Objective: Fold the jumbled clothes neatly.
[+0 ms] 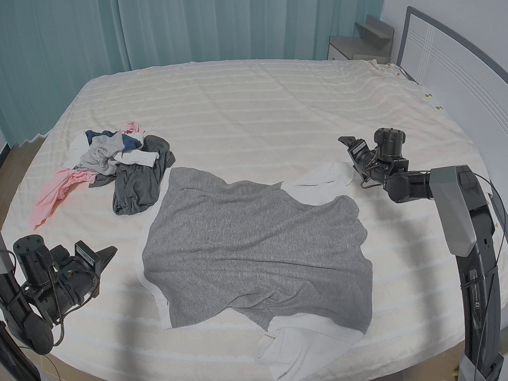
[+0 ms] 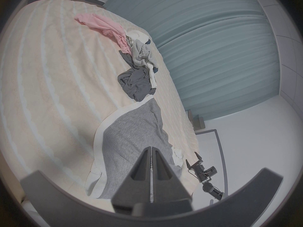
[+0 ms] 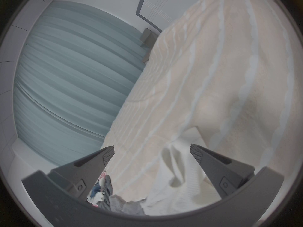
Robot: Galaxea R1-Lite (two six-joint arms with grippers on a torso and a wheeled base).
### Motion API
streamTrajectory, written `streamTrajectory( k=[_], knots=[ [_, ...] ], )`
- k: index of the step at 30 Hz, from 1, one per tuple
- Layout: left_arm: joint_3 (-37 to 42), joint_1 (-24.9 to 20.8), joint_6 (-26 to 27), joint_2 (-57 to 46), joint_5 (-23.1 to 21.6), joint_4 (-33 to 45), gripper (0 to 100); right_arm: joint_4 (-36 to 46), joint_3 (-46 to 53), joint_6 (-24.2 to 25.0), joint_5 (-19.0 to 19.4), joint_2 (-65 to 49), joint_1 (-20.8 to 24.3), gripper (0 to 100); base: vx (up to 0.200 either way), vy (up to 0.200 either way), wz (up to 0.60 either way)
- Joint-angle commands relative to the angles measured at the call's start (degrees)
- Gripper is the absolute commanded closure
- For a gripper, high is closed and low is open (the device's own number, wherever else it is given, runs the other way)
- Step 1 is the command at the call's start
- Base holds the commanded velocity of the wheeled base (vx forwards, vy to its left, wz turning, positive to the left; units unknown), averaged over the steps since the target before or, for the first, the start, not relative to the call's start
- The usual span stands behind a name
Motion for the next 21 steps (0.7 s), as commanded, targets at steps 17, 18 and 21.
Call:
streamTrajectory(
  k=[17, 18, 21],
  knots=[
    [1.01, -0.75, -0.29, -1.09, -0.36, -1.02, 100, -29.34, 67.26, -13.86, 32.42, -29.45, -11.69, 0, 0.0, 0.0, 0.0],
    [1.01, -0.84, -0.38, -1.17, -0.36, -1.02, 100, -32.33, 70.33, -14.74, 34.36, -29.28, -12.92, 0, 0.0, 0.0, 0.0],
    [1.01, -1.28, -0.46, -1.44, -0.28, -1.02, 100, -33.82, 74.46, -16.68, 37.87, -28.75, -15.03, 0, 0.0, 0.0, 0.0]
  ],
)
